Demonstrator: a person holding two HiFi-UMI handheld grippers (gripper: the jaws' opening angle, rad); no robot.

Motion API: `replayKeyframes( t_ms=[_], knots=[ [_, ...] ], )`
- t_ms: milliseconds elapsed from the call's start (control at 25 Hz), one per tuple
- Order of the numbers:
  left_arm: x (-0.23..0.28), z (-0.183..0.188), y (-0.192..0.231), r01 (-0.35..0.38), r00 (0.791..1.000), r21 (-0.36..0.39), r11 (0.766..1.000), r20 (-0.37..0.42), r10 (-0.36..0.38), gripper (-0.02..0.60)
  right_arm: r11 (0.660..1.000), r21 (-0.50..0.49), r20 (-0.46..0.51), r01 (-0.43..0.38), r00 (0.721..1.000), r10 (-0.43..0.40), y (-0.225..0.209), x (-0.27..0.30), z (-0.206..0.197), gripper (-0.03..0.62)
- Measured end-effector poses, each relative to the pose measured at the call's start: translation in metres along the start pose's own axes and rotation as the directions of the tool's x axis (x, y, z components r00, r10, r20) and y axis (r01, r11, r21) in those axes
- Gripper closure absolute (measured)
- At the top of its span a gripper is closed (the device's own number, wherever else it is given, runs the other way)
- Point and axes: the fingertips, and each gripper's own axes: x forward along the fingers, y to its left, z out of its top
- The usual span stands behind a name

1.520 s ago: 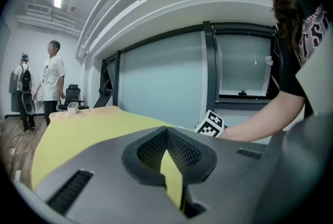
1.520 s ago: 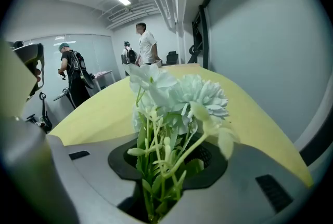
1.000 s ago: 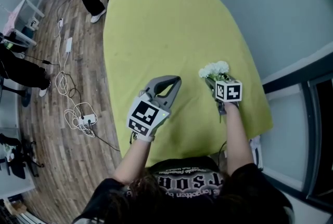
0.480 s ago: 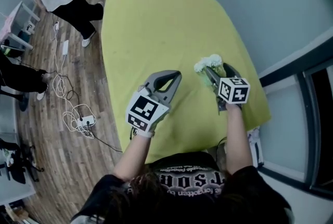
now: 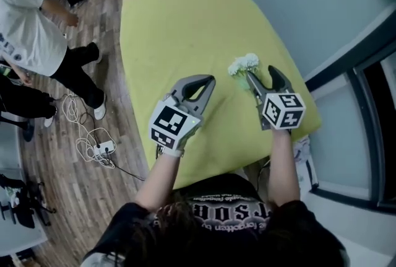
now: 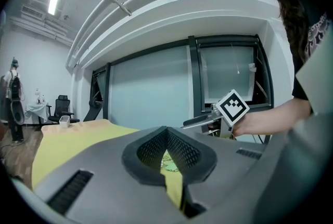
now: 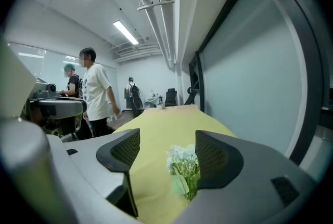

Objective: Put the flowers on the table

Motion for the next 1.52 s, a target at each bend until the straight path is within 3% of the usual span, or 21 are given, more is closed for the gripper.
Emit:
replayKeyframes(
  t_ms=[240,440,560,880,1040,1160,1520],
  knots=[
    [-0.02,0.013,-0.016,0.024,0.999,0.013,1.0,0.035,-0.025,0.583,0.999,-0.035,0.116,0.012,0.993,-0.008,0.031,-0.048,0.029,0.375],
    [-0.038,0.02,-0.036,0.057,0.997,0.021,0.998,0.059,-0.058,0.583,0.994,-0.07,0.178,0.083,0.982,-0.069,0.049,-0.088,0.041,0.494],
    [-0.049,0.024,-0.049,0.08,0.994,0.025,0.996,0.071,-0.082,0.583,0.99,-0.087,0.191,0.114,0.977,-0.096,0.06,-0.107,0.04,0.528],
    [-0.066,0.025,-0.076,0.119,0.988,0.009,0.993,0.094,-0.119,0.583,0.976,-0.14,0.239,0.165,0.963,-0.128,0.081,-0.146,0.041,0.56],
    [-0.074,0.025,-0.089,0.12,0.988,0.011,0.993,0.1,-0.12,0.583,0.982,-0.109,0.263,0.157,0.957,-0.124,0.086,-0.166,0.039,0.562],
    [-0.08,0.024,-0.099,0.113,0.988,0.009,0.994,0.104,-0.113,0.583,0.989,-0.067,0.3,0.13,0.948,-0.104,0.089,-0.181,0.04,0.562],
    [-0.112,0.025,-0.14,0.062,0.99,0.003,0.998,0.125,-0.062,0.583,0.984,-0.114,0.282,0.138,0.954,-0.101,0.107,-0.228,0.013,0.562]
  ],
)
